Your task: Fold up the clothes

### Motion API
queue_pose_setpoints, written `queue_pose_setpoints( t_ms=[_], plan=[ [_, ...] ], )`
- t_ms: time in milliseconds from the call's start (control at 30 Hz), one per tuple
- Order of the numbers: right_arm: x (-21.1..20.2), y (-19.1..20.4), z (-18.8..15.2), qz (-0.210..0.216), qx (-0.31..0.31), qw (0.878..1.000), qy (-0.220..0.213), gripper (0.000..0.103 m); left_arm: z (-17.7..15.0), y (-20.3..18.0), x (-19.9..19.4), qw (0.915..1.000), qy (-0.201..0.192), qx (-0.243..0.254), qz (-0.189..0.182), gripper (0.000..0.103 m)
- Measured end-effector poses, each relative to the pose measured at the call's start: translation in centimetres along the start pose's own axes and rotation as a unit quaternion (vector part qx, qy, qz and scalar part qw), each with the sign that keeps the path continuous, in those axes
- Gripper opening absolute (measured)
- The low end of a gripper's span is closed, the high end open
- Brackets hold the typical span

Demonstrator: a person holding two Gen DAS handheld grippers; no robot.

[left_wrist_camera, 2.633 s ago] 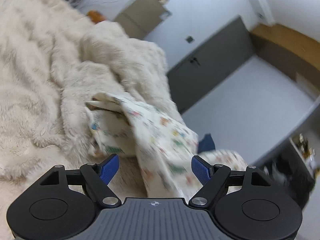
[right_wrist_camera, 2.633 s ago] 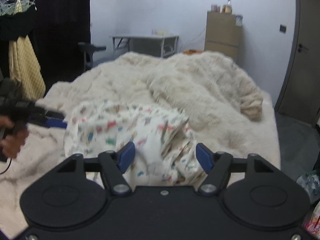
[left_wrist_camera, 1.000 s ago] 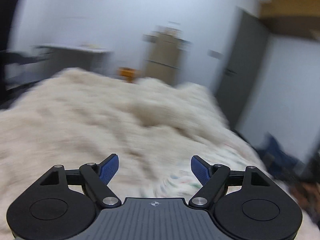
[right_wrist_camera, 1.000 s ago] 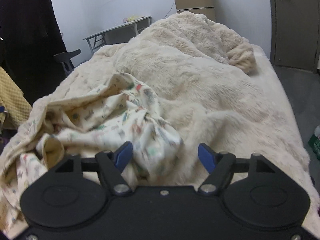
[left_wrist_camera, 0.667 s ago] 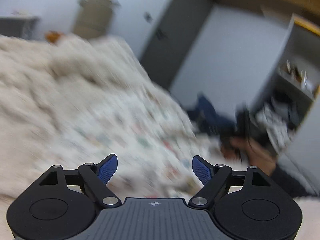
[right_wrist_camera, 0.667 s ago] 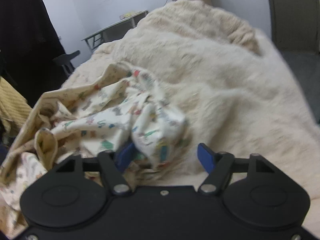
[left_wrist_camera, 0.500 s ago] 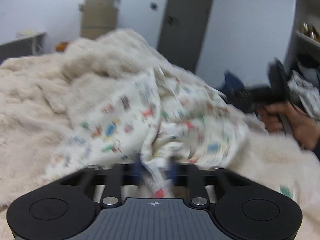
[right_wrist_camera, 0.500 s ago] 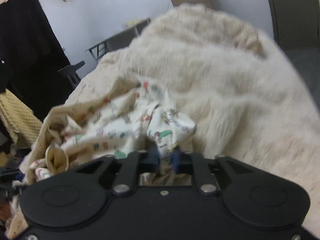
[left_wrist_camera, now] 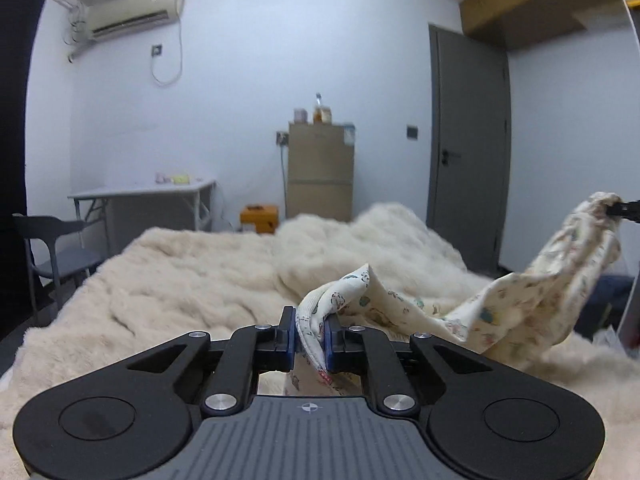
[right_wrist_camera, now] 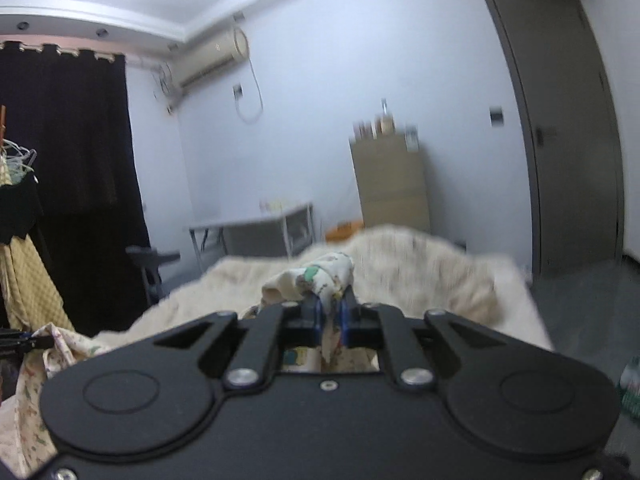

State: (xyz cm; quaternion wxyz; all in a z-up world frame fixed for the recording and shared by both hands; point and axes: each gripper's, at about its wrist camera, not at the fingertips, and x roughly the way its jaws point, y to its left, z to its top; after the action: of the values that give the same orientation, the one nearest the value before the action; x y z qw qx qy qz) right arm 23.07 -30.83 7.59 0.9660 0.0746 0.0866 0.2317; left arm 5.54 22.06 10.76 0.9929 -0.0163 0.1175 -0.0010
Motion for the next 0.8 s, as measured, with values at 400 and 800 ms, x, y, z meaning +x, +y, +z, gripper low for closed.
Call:
queue_pose_setpoints(
  t_ms=[400,800],
  plan=[
    [-7.3,-1.3,8.1,0.016,-0.001,0.993,-0.115,0.007,7.4,5.0,-4.8,0.9873,-0.053,-0.103,-0.110,0.010],
    [7.2,-5.8,0.9,-0.136,-0.067,0.974,0.170,0.042,-2.2,2.5,10.0,0.9788,0.181,-0.092,-0.025,0.059]
  ],
)
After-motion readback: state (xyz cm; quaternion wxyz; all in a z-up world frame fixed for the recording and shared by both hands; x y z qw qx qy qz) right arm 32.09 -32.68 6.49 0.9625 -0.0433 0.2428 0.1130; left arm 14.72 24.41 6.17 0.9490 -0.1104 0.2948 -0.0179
